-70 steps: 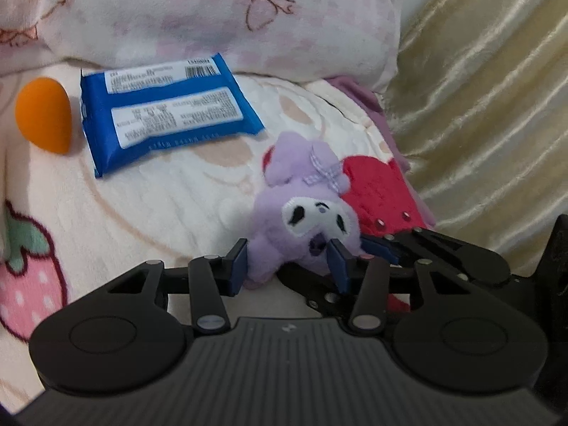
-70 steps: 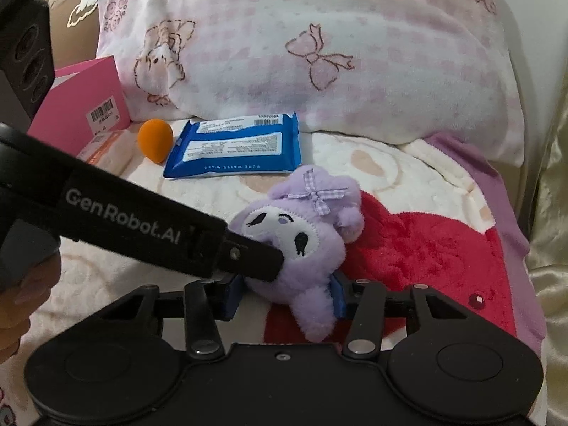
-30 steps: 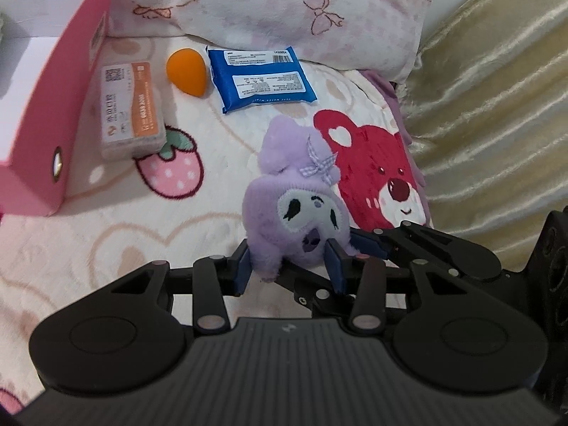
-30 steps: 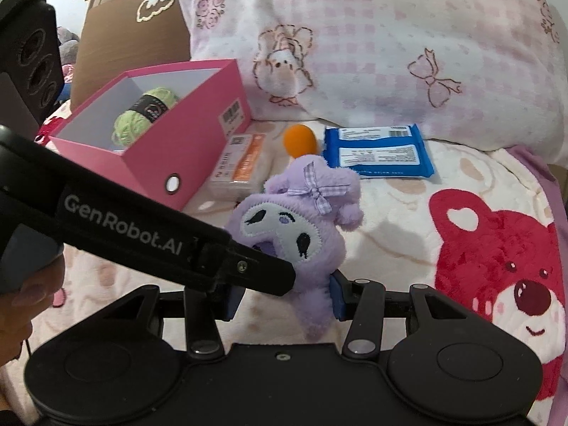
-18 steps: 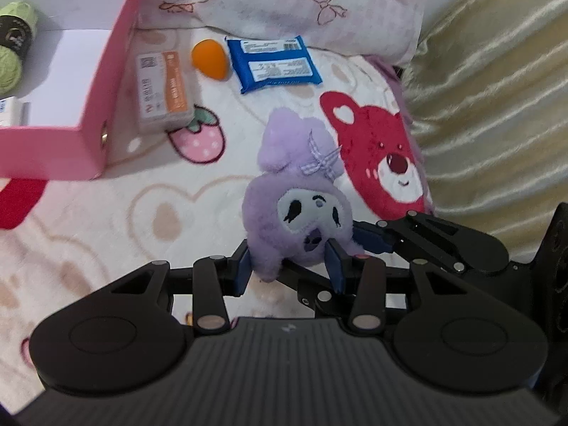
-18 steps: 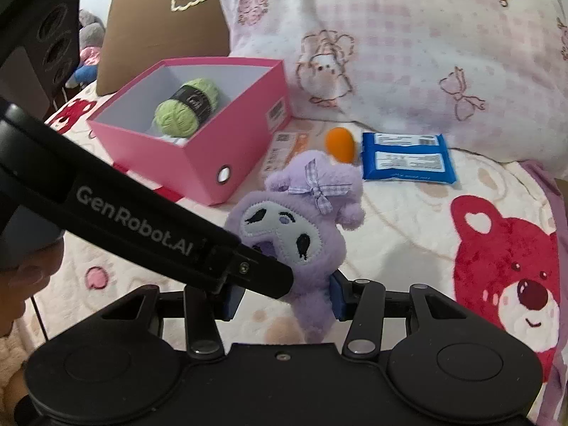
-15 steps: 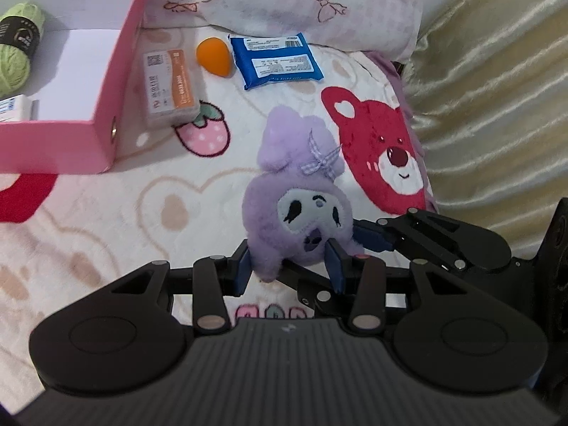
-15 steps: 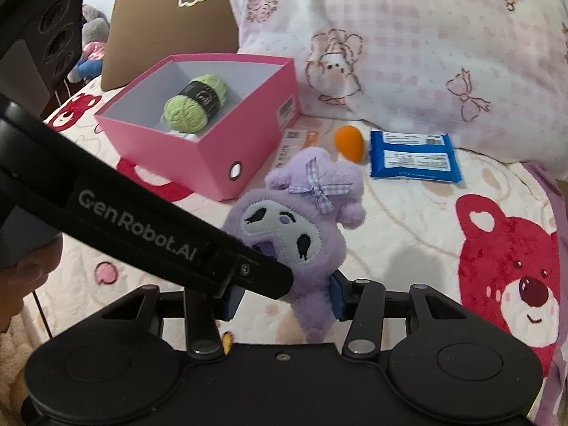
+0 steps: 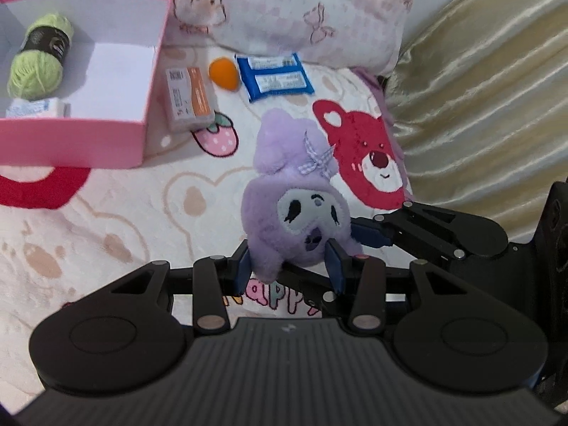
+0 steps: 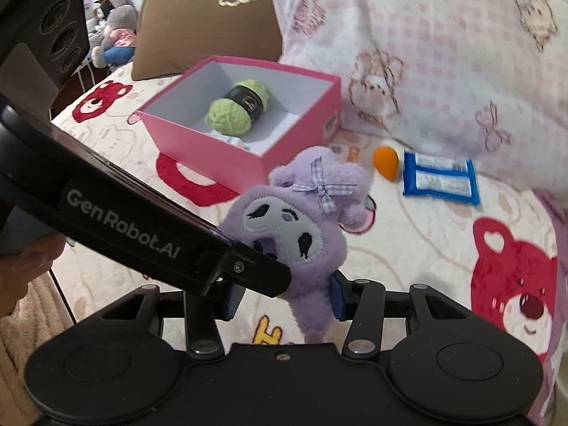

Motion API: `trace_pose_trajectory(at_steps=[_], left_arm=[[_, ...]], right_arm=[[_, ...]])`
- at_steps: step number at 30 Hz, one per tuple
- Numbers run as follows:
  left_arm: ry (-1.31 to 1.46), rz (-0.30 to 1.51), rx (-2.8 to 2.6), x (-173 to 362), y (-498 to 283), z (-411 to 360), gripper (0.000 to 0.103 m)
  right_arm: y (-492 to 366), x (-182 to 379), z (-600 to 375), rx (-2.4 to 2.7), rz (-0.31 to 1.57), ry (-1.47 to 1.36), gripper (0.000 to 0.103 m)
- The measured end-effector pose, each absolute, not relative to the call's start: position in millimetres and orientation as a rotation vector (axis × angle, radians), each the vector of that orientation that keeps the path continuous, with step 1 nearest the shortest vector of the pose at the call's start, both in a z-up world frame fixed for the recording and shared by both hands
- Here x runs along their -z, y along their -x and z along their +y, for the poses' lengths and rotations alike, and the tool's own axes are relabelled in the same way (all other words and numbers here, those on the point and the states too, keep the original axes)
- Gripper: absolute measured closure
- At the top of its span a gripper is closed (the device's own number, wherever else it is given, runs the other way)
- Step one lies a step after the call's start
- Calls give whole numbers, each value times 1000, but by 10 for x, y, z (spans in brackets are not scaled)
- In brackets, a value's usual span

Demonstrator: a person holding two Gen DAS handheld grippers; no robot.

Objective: Organize objects
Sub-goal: 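Lift the purple plush toy with the left tool toward the pink box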

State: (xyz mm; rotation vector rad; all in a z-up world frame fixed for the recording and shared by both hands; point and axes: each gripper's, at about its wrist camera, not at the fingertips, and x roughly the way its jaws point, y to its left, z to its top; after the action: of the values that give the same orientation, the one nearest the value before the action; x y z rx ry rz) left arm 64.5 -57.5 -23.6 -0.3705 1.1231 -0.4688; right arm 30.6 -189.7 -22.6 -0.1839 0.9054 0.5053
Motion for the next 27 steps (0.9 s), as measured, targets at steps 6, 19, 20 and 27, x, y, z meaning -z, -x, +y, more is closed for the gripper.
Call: trace_pose_trajectory(at_steps=[6,19,20,27], left_arm=[[366,1082,484,101,-562,-436,61],[380,1040,482,-89,-501,-153,62],[377,1039,478,-105,-513,-136,62],[400,1014,488,-183,-648,115,62]], right_arm=[[-226,92,-1733,-500,862,246,50],[-233,-98,-1453,-534,840,295,50],[-258,-99,-1442,-536,841,287,50],[-351,-175,-1216,-532,789,347,50]])
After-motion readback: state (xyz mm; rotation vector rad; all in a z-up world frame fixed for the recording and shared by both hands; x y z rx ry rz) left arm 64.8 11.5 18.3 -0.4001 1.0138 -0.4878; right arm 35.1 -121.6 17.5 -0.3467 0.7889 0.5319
